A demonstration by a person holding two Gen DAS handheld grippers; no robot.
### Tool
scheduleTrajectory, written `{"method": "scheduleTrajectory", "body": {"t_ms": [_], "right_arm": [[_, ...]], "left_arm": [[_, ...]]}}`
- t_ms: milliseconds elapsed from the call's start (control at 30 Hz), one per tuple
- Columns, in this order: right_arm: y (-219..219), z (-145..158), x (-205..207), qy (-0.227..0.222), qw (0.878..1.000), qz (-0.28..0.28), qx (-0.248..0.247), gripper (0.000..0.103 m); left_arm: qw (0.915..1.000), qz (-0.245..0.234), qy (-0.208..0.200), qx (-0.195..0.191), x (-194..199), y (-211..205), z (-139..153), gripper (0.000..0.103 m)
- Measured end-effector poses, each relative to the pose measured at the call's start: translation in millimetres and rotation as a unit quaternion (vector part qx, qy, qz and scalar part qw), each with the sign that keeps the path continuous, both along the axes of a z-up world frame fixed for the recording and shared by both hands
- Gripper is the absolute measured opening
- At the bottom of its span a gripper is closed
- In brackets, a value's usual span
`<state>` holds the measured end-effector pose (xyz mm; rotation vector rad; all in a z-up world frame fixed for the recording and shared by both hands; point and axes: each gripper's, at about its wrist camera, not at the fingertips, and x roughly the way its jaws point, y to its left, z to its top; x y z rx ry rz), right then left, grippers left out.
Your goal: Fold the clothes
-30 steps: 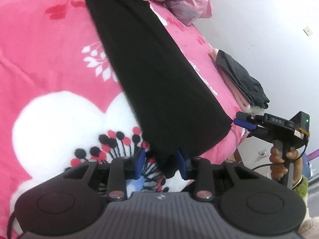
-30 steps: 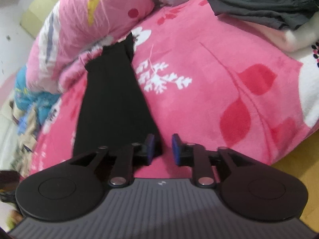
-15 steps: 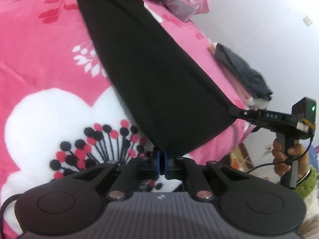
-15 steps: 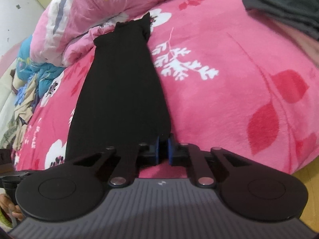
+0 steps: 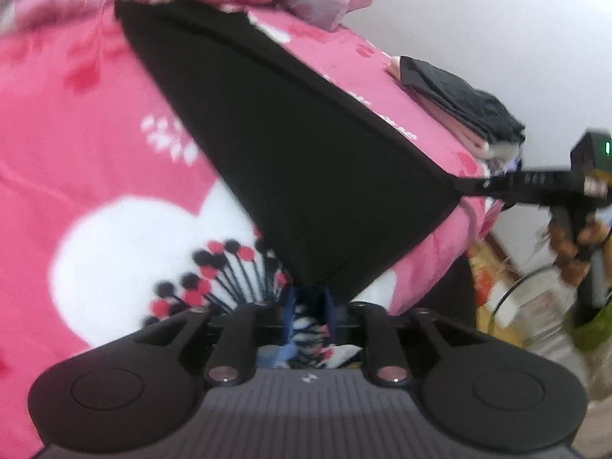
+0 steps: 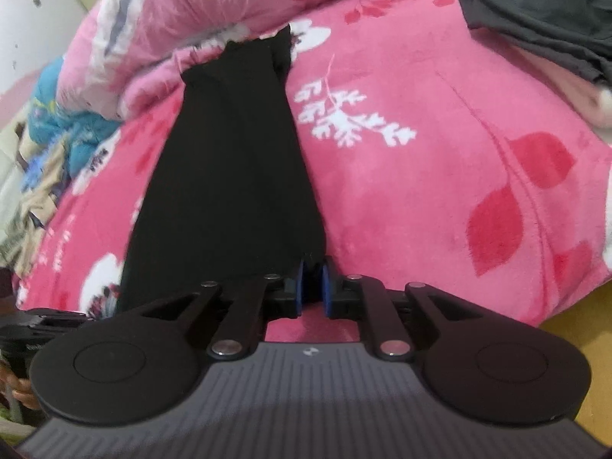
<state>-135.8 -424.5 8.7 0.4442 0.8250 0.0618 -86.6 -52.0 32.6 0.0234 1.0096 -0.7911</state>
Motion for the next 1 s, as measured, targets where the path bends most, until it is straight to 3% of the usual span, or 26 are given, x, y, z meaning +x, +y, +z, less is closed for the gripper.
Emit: {"method": "scheduleTrajectory", "body": {"t_ms": [33, 167, 267, 433, 633, 767, 1000], "right_arm": [[-3.2, 2.4, -2.2, -0.002, 1.000, -0.005, 0.005, 0.010], [-21.5, 4.4, -10.2, -0.012, 0.998, -0.034, 0.055, 0.012], [-34.7, 1.4, -13.1, -0.021, 0.993, -0.050, 0.108, 0.015], [-36.5, -6.9, -6.5, -0.013, 0.990, -0.052, 0.128, 0.015], [-27.7, -7.8, 0.4, -0.012, 0.993, -0.025, 0.115, 0.014], [-22.7, -0.4, 2.1, -0.029, 0.995, -0.010, 0.097, 0.004], [-29.8, 12.7, -0.4, -0.066, 0.986, -0.006, 0.151, 0.003]], "left_arm": [[0.9997, -0.004, -0.019, 0.010, -3.6, -0.4, 4.4, 0.034], [0.9944, -0.036, -0.091, 0.039, -18.5, -12.5, 20.9, 0.038], [0.9887, -0.075, -0.122, 0.043, -22.1, -40.2, 22.9, 0.041], [0.9745, -0.135, -0.165, 0.070, -25.6, -95.3, 9.1, 0.040], [0.9679, -0.158, -0.179, 0.080, -26.2, -120.9, -0.6, 0.040], [0.9675, -0.158, -0.181, 0.080, -23.8, -126.0, -0.8, 0.040], [0.9686, -0.149, -0.181, 0.084, -21.0, -126.7, -1.3, 0.040]]}}
